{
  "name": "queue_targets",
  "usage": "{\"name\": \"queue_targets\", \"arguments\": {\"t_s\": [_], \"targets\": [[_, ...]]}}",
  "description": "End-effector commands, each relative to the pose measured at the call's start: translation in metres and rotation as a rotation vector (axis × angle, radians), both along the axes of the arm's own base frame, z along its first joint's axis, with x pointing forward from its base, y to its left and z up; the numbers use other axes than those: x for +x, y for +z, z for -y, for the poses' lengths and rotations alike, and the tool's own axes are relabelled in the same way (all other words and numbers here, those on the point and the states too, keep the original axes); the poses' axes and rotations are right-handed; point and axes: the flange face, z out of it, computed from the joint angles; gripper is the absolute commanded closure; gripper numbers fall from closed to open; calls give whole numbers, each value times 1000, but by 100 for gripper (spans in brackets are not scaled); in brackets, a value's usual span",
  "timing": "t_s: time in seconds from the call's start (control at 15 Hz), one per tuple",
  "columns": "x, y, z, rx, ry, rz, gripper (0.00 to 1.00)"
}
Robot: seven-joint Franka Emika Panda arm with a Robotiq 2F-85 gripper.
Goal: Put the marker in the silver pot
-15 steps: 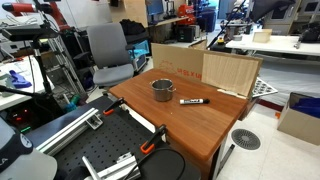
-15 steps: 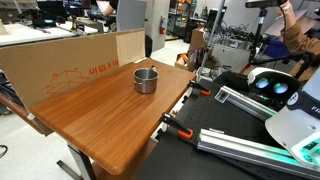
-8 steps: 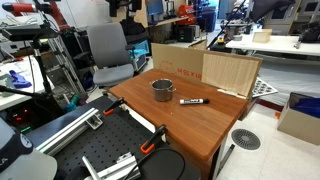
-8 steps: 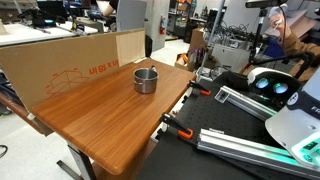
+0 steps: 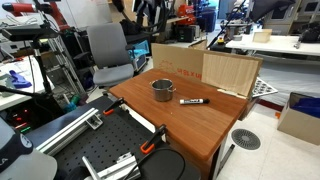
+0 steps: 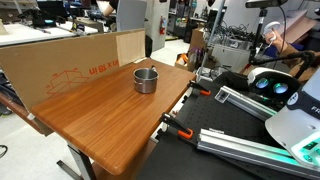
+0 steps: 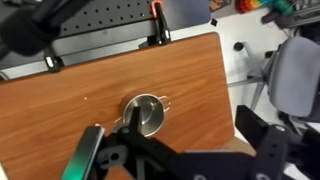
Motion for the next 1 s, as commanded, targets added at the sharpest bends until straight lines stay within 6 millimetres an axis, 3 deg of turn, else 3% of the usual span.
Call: {"name": "queue_targets", "arguments": {"t_s": [0.0, 0.4, 0.73, 0.93], "targets": [[32, -27, 9, 39, -45, -26, 0], [76, -72, 19, 38, -130, -57, 0], [100, -96, 44, 27, -214, -90, 0], [110, -122, 54, -1, -273, -154, 0]]}}
